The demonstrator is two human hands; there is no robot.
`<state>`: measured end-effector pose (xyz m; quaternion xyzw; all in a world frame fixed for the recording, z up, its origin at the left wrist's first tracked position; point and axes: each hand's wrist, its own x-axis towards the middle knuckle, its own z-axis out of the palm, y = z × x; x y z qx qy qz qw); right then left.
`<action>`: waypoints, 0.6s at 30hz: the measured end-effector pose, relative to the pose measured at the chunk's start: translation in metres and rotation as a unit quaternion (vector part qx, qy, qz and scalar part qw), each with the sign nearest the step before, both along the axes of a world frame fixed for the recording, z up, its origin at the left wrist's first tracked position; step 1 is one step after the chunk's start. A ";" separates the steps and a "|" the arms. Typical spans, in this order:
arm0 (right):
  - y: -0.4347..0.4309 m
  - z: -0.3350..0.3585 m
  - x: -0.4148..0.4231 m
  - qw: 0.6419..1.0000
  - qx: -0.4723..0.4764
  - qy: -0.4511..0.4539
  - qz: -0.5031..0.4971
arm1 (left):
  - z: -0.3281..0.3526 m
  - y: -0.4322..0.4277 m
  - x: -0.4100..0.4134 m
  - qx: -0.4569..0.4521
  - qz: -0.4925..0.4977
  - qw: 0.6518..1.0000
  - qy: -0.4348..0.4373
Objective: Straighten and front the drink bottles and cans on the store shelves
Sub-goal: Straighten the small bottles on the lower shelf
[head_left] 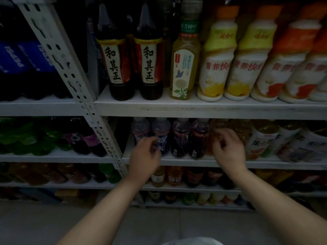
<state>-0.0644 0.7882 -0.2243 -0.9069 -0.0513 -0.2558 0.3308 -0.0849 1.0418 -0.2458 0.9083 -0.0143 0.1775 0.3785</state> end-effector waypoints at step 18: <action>0.012 0.023 0.066 0.978 0.075 0.189 0.048 | 0.048 -0.089 0.075 0.156 0.057 0.980 0.110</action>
